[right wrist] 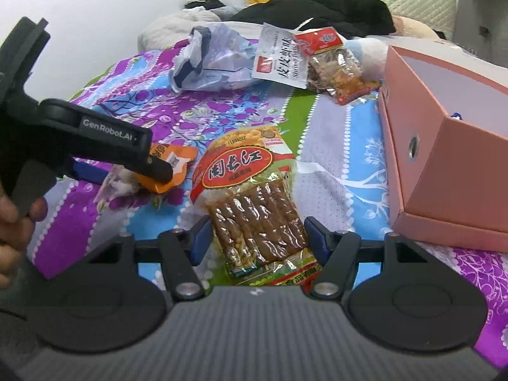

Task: Organize snacks
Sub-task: 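Lift both held packets from the pile and carry them toward the pink box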

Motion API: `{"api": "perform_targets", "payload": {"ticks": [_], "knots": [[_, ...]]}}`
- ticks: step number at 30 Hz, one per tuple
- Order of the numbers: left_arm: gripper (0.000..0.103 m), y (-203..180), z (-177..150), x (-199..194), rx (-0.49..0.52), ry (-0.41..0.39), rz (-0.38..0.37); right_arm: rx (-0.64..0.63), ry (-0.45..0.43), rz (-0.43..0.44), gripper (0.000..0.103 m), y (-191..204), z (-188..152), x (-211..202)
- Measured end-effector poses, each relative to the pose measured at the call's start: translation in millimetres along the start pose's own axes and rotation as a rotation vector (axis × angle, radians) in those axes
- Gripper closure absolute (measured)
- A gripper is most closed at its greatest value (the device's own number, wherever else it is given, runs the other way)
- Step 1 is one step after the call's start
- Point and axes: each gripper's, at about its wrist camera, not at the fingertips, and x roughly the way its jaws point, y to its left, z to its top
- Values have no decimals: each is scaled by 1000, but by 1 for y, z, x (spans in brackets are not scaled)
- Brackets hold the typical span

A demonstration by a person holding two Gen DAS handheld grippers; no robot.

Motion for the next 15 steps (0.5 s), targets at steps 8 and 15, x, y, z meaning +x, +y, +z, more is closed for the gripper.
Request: {"api": "perform_targets", "payload": {"ticks": [8,15], "knots": [[28,-7,0,-5,25,-10,-46,53,20,-53,38,-12,1,3],[28,-3,9,-21,30,-41,-82,62,-3,-57,38,-12,12,-5]]}}
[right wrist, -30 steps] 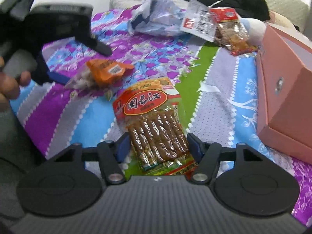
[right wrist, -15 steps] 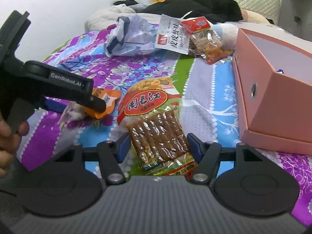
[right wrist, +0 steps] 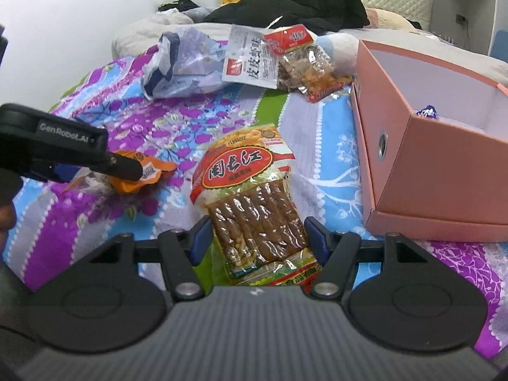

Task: Organize snacks
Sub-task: 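Lift both held packets from the pile and carry them toward the pink box, then lower both packets into the pink box and open both tools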

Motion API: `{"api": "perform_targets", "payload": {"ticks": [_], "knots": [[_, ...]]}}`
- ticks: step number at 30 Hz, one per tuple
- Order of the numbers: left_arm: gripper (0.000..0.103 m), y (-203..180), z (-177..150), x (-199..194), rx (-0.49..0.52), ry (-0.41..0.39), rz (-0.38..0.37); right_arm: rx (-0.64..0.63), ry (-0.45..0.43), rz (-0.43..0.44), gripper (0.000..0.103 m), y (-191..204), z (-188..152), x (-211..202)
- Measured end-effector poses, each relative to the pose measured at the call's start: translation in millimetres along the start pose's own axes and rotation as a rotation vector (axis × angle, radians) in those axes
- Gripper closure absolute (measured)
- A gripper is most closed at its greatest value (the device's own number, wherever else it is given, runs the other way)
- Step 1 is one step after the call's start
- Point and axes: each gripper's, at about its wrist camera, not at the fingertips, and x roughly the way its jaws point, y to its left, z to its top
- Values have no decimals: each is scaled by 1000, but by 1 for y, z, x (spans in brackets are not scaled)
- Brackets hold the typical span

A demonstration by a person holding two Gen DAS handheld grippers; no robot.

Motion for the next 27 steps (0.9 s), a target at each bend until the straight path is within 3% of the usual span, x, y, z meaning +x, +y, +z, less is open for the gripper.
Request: {"api": "perform_targets", "payload": {"ticks": [15,27], "knots": [[30,-24,26,-35,39,-60,-78,34,-78,-11,38,-6,42,-28],[35,-66,65,-65,95,-144,-171,60,-166,-58,38,-27,89,-57]]}}
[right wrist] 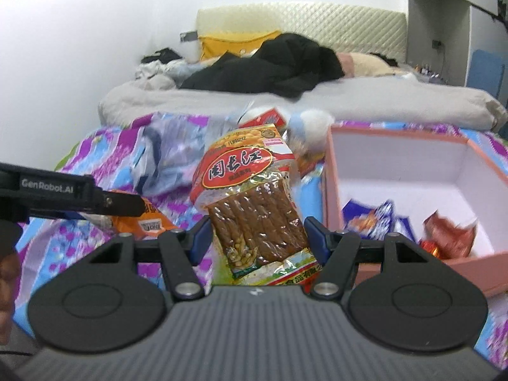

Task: Organize snacks
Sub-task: 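Lower both packets into the pink box and open both tools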

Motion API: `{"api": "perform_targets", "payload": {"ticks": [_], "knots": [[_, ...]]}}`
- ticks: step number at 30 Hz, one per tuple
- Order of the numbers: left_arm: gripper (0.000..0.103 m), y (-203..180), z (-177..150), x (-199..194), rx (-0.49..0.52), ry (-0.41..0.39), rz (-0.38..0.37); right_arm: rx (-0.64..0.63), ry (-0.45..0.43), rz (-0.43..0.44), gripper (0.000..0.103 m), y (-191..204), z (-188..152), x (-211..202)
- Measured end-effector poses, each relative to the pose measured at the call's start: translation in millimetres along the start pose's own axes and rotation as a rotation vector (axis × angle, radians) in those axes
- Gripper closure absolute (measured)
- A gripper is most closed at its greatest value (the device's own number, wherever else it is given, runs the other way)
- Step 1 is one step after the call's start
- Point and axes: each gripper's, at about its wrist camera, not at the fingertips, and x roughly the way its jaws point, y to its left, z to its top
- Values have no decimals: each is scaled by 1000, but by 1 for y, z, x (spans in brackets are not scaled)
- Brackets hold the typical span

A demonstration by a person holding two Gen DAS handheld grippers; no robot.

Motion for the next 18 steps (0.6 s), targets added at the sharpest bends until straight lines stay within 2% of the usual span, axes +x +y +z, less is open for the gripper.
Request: {"api": "perform_targets", "payload": {"ticks": [8,18], "knots": [[38,-43,42,-2,55,-68,-81,-28,-78,-56,38,-20,37,-14],[43,-102,72,15,109,-85,-169,-8,-123,-118,38,-59,62,-19]]}}
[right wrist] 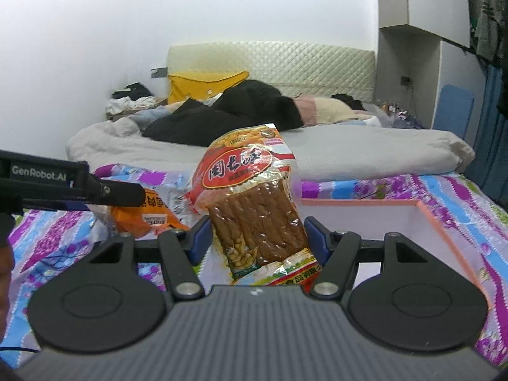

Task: Organize snacks
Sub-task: 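Lower both packets into the pink box and open both tools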

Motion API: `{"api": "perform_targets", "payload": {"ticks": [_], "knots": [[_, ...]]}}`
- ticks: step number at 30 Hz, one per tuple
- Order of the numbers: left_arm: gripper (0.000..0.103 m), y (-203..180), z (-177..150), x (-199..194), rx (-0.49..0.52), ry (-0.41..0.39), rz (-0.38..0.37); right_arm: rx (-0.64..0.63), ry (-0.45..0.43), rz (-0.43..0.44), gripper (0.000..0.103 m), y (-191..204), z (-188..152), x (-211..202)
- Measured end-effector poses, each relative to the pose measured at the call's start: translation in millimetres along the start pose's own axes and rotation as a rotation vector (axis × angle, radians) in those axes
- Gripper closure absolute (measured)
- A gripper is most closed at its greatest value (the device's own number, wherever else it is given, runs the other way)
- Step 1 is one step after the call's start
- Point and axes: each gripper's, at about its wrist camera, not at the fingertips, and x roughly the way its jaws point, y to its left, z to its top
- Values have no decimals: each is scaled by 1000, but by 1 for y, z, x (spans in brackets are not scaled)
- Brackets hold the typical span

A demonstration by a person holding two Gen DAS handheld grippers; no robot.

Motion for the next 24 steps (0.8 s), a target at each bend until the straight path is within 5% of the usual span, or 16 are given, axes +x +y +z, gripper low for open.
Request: {"api": "perform_targets", "payload": {"ticks": [7,16,24], "knots": [[43,-38,18,42,39,28,-52,21,17,-64,38,-42,6,13],[43,-65,16,127,121,157,-39,122,192,-106,38,-102,-23,57],[42,-72,-8,178,178,274,1,117,312,-77,37,-117,-52,91]]}}
